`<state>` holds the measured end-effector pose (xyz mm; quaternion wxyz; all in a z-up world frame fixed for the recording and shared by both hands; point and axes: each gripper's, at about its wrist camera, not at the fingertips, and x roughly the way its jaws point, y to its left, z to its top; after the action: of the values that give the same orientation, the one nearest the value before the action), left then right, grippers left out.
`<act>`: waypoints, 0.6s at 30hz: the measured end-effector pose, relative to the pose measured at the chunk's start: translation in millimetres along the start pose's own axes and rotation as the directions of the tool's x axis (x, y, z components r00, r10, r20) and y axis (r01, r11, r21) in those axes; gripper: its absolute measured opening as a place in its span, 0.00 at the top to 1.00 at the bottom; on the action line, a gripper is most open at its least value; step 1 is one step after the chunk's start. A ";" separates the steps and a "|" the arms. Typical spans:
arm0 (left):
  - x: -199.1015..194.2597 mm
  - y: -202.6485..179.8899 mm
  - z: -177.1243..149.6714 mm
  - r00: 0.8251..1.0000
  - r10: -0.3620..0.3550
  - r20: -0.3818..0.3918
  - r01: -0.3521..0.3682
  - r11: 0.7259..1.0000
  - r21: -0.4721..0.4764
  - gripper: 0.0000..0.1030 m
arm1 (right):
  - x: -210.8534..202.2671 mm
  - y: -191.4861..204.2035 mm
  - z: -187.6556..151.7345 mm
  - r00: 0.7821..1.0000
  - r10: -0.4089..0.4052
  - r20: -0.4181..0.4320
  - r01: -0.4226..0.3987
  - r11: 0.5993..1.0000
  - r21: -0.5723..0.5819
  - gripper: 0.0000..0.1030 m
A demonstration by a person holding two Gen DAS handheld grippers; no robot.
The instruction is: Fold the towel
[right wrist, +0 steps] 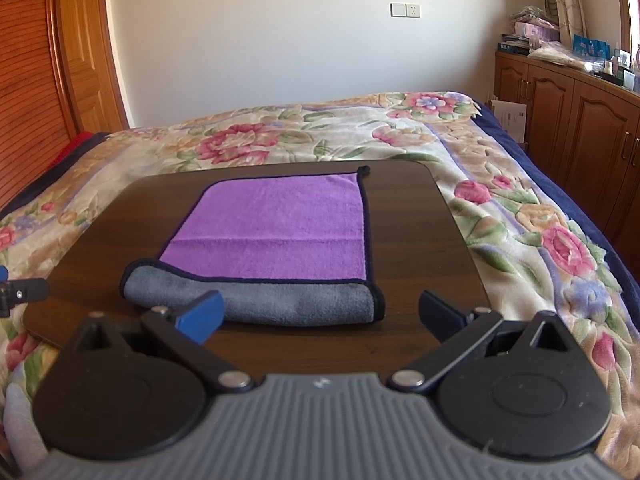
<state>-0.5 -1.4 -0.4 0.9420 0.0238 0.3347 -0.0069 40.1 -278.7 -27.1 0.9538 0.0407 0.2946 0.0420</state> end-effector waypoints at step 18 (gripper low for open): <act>0.0 0.1 -0.2 1.000 0.000 0.001 0.000 1.000 0.000 0.03 | 0.5 -1.1 0.0 1.000 0.000 -0.001 0.000 1.000 0.001 0.00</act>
<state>-0.7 -1.2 -0.6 0.9422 0.0237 0.3341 -0.0071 40.6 -279.8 -27.5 0.9536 0.0412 0.2953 0.0419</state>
